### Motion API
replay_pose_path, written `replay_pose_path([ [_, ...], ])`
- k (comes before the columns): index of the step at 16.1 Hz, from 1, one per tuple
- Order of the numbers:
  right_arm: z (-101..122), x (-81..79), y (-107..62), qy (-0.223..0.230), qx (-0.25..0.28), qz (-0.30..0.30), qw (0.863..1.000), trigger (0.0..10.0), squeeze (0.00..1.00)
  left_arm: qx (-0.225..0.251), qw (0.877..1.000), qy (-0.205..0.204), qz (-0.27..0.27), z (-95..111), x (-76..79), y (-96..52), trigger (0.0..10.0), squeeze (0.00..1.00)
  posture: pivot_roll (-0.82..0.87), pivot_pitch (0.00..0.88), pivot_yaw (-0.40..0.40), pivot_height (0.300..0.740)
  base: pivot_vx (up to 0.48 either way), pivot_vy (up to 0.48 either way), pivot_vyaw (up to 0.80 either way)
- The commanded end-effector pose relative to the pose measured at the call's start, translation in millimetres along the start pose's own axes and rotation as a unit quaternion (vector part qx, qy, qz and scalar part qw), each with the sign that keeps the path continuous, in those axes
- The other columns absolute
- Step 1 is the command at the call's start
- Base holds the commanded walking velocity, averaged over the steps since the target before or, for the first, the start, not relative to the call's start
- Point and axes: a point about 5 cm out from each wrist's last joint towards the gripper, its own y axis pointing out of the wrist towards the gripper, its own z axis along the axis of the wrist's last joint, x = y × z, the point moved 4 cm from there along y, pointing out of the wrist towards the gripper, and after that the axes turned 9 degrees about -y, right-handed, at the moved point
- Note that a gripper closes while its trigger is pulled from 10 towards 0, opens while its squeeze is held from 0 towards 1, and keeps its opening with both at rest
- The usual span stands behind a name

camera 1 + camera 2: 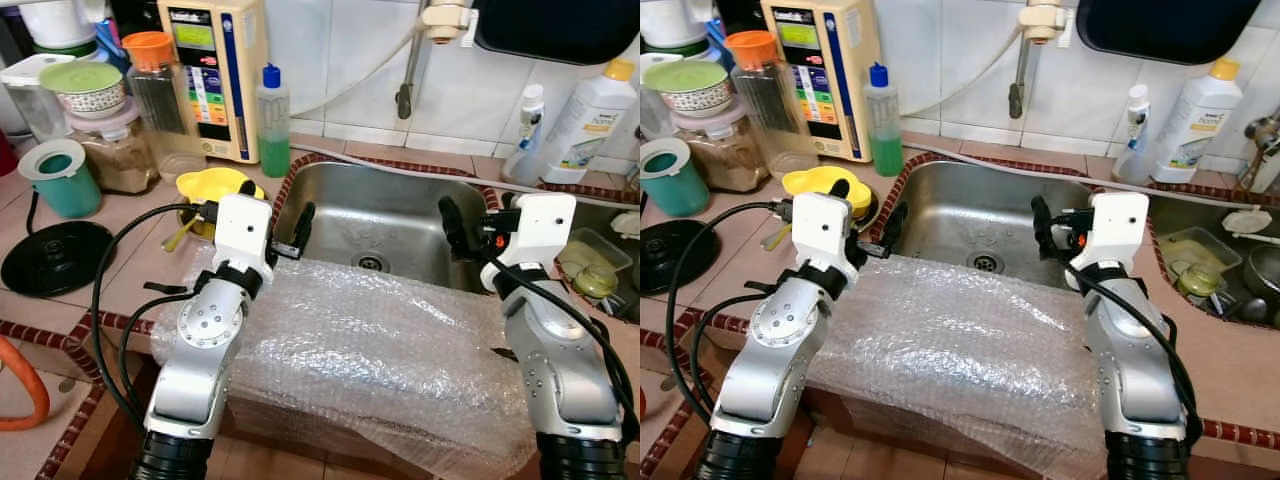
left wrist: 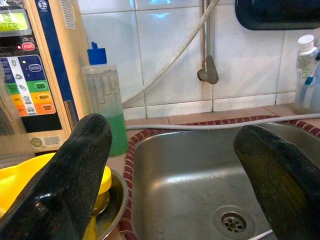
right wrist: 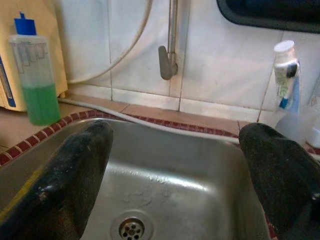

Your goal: Kitchen organization

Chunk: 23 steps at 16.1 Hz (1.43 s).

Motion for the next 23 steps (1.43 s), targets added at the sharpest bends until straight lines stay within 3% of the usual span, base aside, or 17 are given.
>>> replay_pose_path([
  [1,5,2.7,-0.7,0.022,0.0,-0.003,1.0,10.0,0.0,0.015,1.0,-0.006,-0.008,10,1.5,2.1,10.0,0.0,0.0,0.0,0.025,0.74,0.0,0.0,0.0],
  [3,6,0.9,-1.3,0.048,-0.017,0.014,0.999,10.0,0.0,0.018,1.0,-0.011,-0.008,13,0.2,2.8,10.0,0.0,-0.01,0.0,0.033,0.74,0.0,0.0,0.0],
  [7,21,-13.2,-7.7,0.034,-0.016,0.043,0.998,10.0,0.0,0.035,0.999,-0.029,-0.022,25,4.2,4.9,10.0,0.0,-0.01,0.0,0.029,0.74,0.0,0.0,0.0],
  [10,29,-20.4,-7.7,0.042,-0.014,0.024,0.999,10.0,0.0,0.048,0.998,-0.036,-0.031,33,7.3,8.5,10.0,0.0,-0.01,0.0,0.027,0.74,0.0,0.0,0.0],
  [15,34,-16.3,-9.3,0.037,-0.007,0.026,0.999,10.0,0.0,0.042,0.998,-0.038,-0.035,29,7.0,7.0,10.0,0.0,-0.02,0.0,0.028,0.74,0.0,0.0,0.0],
  [23,37,-19.4,-6.3,0.045,-0.003,0.025,0.999,10.0,0.0,0.04,0.998,-0.042,-0.04,28,8.6,7.5,10.0,0.0,-0.02,0.0,0.028,0.74,0.297,0.0,0.0],
])
